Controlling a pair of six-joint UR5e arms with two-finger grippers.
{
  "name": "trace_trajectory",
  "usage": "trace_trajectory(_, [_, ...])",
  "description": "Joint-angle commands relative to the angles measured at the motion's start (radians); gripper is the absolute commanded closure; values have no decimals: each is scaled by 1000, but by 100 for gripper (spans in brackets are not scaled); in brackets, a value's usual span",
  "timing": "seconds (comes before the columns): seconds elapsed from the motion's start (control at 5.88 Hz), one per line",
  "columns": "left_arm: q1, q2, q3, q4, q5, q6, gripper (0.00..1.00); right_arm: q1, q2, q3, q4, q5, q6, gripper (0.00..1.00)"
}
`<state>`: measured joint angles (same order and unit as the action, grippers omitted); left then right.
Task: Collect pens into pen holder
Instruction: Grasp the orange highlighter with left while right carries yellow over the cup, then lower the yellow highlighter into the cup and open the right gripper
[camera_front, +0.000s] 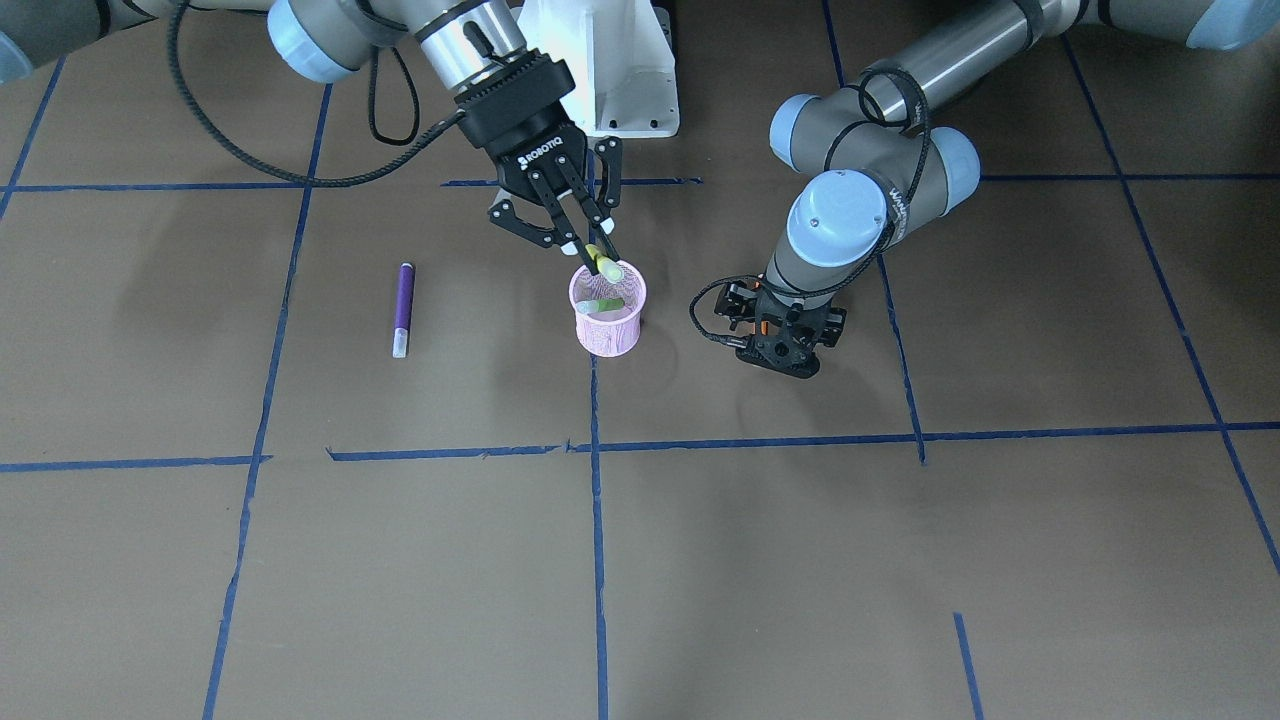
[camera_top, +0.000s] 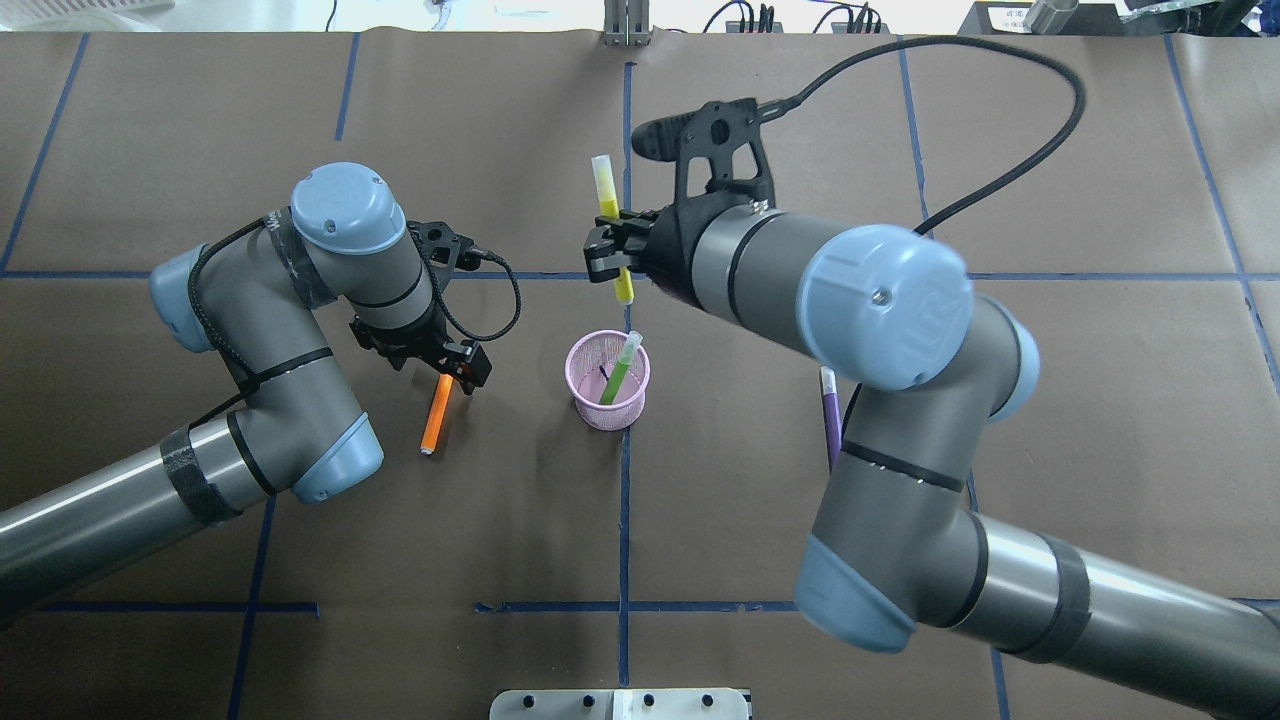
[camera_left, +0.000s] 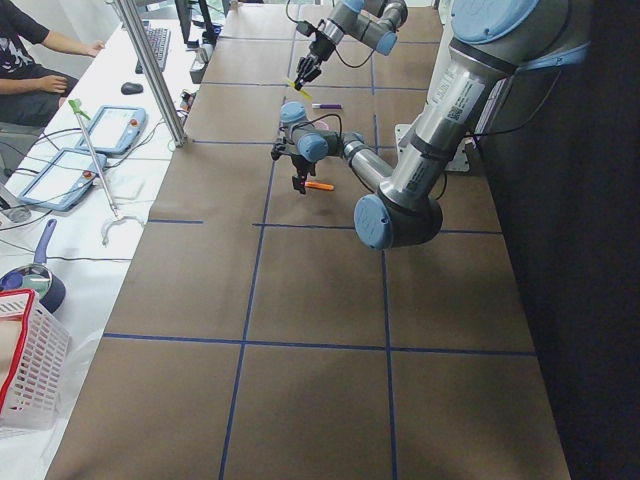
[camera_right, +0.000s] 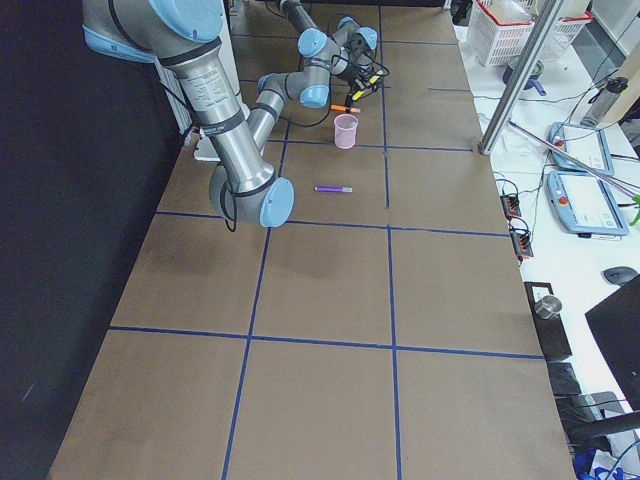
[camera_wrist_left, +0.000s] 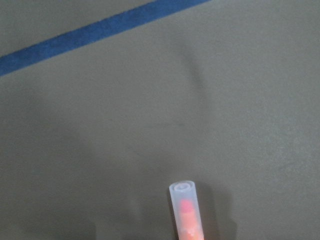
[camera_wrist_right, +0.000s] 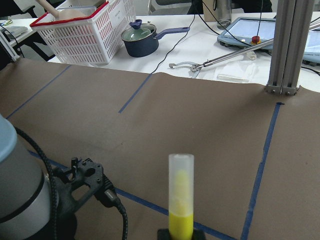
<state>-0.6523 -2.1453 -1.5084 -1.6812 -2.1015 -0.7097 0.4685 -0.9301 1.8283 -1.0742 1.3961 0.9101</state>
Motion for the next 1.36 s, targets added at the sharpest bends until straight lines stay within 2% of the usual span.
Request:
trace_trajectory(0.0, [0, -2, -3, 0, 0, 1, 0, -31, 40, -113, 31, -67, 16, 99])
trace_trajectory(0.17, [0, -1, -3, 0, 0, 1, 0, -34, 42, -204, 140, -74, 18, 99])
trace_trajectory(0.34, [0, -2, -3, 0, 0, 1, 0, -42, 40, -236, 187, -89, 29, 100])
trace_trajectory(1.19, [0, -2, -3, 2, 0, 1, 0, -83, -6, -221, 186, -88, 30, 100])
